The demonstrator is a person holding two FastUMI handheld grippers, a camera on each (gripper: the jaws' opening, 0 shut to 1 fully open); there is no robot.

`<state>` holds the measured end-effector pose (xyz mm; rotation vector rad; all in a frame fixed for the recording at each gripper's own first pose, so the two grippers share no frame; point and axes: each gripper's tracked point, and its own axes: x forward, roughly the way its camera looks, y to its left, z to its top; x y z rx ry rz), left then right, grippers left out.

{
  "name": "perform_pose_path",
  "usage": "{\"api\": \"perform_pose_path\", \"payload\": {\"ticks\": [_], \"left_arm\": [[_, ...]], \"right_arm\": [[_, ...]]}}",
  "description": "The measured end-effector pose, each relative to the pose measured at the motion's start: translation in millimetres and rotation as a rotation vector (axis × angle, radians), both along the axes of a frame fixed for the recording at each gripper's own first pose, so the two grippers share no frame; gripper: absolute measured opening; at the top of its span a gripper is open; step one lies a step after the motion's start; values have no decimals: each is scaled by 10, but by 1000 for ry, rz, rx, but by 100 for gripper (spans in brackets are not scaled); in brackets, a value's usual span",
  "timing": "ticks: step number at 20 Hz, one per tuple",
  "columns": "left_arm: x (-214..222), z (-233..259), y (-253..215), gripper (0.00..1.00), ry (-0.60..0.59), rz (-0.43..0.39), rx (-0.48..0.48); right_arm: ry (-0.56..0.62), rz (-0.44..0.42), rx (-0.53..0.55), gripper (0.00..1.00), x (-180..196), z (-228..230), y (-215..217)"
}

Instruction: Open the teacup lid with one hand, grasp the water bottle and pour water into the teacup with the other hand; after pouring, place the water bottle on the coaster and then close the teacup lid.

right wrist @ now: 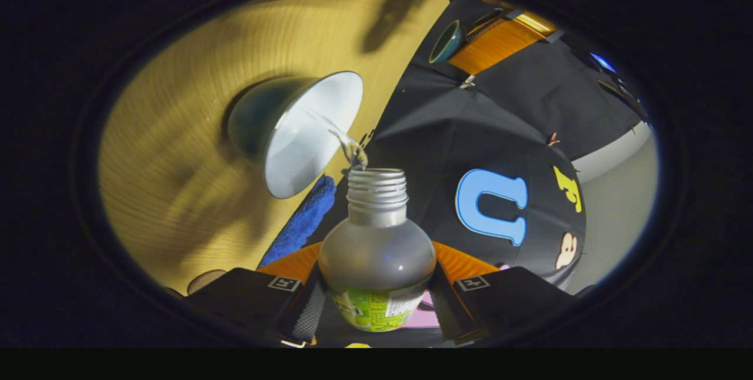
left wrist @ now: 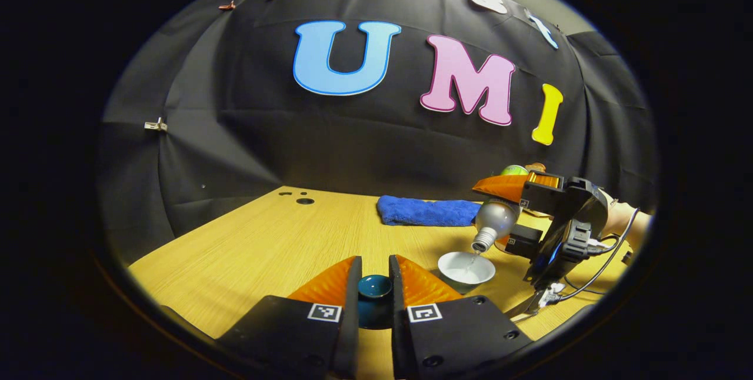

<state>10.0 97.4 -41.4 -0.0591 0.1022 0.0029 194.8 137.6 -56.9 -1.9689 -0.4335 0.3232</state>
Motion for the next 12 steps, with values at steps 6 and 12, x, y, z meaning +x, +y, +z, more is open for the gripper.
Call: {"api": "perform_pose_path", "payload": {"ticks": [6, 12], "left_arm": [[-48, 90, -17, 27, -19, -6, 4], [-70, 114, -46, 27, -22, -12, 2]], "right_arm": [[-25, 7, -26, 80, 4, 115, 58], [-47, 16, -64, 77, 20, 145, 55]]}}
